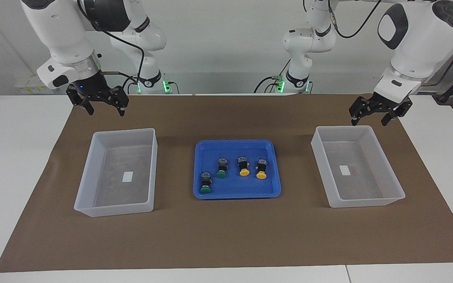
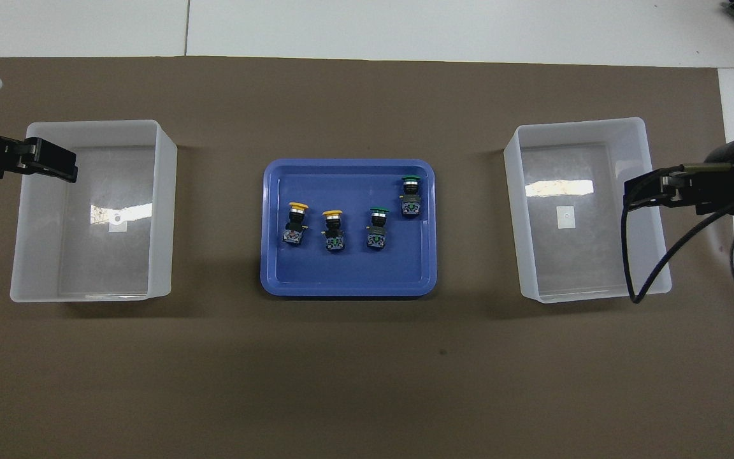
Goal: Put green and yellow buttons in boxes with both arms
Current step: 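Move the left and right grippers toward the buttons on the blue tray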
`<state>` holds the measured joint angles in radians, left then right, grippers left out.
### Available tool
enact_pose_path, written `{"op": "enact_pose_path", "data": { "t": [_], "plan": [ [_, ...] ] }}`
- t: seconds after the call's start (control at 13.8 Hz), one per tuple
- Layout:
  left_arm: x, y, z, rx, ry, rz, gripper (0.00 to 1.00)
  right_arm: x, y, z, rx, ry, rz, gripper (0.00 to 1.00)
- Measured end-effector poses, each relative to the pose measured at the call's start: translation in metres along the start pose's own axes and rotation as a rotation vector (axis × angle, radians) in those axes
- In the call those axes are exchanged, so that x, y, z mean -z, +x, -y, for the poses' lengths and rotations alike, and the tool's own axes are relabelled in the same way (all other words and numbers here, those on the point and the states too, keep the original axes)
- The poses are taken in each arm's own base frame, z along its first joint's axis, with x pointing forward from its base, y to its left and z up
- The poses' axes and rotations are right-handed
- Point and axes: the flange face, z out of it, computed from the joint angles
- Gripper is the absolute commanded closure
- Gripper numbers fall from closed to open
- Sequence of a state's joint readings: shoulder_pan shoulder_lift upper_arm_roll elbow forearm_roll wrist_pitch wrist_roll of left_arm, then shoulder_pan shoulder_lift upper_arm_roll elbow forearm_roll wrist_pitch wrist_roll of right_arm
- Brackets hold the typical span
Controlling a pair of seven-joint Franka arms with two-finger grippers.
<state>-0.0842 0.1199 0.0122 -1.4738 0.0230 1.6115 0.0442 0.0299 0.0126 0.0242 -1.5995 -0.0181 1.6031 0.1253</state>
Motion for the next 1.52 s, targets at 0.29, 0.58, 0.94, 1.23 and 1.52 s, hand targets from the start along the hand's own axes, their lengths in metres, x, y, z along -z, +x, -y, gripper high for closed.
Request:
{"op": "enact_pose_path", "data": {
  "t": [0.29,0.58,0.94,1.23,1.52],
  "plan": [
    [0.001,0.002,-0.004,0.02,0.0,-0.016,0.0,0.0,0.0,0.0,0.0,0.0,0.0,0.0],
    [-0.005,0.005,-0.029,0.039,-0.003,-0.038,0.0,0.0,0.0,0.0,0.0,0.0,0.0,0.0],
    [-0.038,0.007,-0.083,0.056,-0.012,-0.067,0.0,0.0,0.0,0.0,0.0,0.0,0.0,0.0],
    [-0.073,0.005,-0.135,0.12,-0.03,-0.098,0.0,0.0,0.0,-0.001,-0.003,0.0,-0.001,0.0],
    [-0.123,0.002,-0.188,0.183,-0.058,-0.134,0.0,-0.005,0.008,0.008,0.012,0.01,-0.069,0.0]
  ]
}}
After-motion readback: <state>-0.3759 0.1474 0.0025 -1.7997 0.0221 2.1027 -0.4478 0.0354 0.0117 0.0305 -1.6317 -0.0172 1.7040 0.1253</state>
